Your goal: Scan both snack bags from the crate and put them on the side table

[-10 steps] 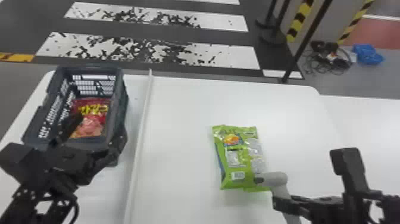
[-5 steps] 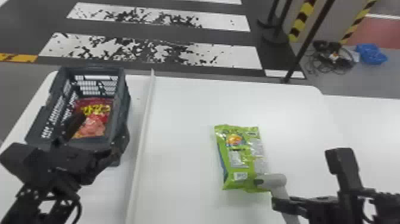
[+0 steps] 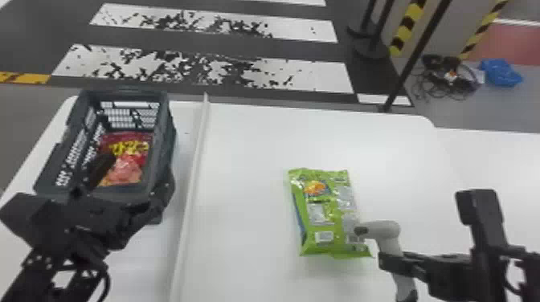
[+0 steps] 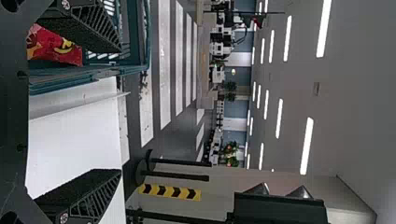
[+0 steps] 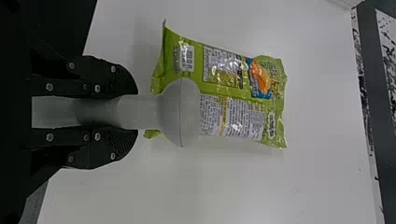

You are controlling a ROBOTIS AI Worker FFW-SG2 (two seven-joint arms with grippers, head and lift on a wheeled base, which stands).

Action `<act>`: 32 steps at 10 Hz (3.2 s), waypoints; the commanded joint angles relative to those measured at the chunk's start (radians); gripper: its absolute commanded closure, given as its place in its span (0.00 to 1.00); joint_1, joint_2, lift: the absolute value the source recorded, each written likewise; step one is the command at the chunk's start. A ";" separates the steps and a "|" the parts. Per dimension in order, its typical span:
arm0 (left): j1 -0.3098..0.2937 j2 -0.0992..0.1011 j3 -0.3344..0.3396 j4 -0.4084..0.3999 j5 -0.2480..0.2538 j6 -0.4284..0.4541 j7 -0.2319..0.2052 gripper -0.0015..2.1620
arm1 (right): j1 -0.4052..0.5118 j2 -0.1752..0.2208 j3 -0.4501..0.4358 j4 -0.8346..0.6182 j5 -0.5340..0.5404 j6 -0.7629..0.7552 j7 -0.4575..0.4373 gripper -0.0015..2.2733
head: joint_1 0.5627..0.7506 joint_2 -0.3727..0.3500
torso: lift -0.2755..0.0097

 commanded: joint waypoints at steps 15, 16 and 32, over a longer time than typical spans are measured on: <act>0.003 0.000 0.008 -0.008 -0.002 0.000 -0.002 0.04 | -0.414 -0.122 0.026 0.828 0.002 -0.614 -0.212 0.99 | 0.70 0.14 | 0.66; 0.003 0.002 0.008 -0.009 -0.003 0.000 -0.002 0.04 | -0.414 -0.125 0.032 0.841 0.003 -0.617 -0.221 0.99 | 0.70 0.14 | 0.66; 0.003 0.002 0.006 -0.008 0.000 0.003 -0.002 0.04 | -0.058 0.030 -0.058 0.319 -0.403 -0.466 -0.393 0.05 | 0.70 0.27 | 0.66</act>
